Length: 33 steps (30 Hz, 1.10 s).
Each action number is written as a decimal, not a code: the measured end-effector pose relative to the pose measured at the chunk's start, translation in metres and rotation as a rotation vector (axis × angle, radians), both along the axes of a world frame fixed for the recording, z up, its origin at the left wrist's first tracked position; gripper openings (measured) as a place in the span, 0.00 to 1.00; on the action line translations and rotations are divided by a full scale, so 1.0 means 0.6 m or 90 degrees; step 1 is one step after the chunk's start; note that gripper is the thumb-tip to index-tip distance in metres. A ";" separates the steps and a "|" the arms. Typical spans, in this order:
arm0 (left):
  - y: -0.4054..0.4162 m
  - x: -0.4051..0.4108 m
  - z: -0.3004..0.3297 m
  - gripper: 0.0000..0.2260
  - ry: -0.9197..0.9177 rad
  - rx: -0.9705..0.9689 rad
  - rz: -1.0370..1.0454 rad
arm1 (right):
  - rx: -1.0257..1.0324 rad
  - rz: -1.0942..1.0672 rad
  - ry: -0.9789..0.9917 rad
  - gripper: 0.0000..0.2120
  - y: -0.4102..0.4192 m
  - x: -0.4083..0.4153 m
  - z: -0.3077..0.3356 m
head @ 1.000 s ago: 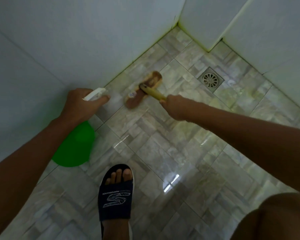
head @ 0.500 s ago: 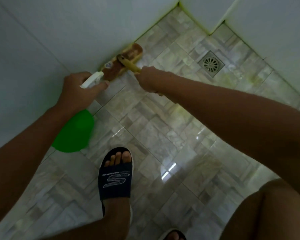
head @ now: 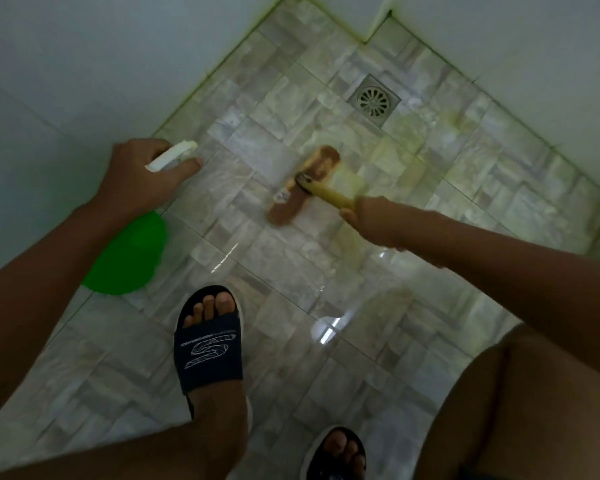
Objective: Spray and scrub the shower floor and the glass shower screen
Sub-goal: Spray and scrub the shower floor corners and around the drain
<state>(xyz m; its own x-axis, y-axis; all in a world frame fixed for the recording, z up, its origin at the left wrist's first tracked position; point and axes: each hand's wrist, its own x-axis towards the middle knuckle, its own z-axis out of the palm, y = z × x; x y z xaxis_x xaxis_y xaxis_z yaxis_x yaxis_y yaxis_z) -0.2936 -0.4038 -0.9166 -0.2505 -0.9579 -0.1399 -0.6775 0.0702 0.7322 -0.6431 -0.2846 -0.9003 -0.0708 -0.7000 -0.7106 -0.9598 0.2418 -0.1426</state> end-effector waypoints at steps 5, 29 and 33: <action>-0.019 -0.053 0.002 0.30 -0.004 -0.025 -0.039 | 0.030 -0.287 -0.222 0.13 -0.107 0.090 0.013; -0.028 -0.240 -0.018 0.31 0.003 -0.027 -0.233 | -0.071 -0.811 -0.293 0.16 0.253 0.190 -0.015; -0.029 -0.239 -0.022 0.32 0.014 -0.036 -0.174 | -0.075 -0.810 -0.312 0.18 0.231 0.175 -0.016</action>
<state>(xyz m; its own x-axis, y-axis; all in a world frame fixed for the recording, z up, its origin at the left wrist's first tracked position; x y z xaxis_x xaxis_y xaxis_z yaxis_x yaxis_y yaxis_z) -0.4370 -0.4211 -0.9300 -0.5024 -0.8609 -0.0799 -0.6125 0.2891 0.7357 -0.5381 -0.1459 -0.9099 -0.4656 -0.3994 -0.7898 0.0683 0.8735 -0.4820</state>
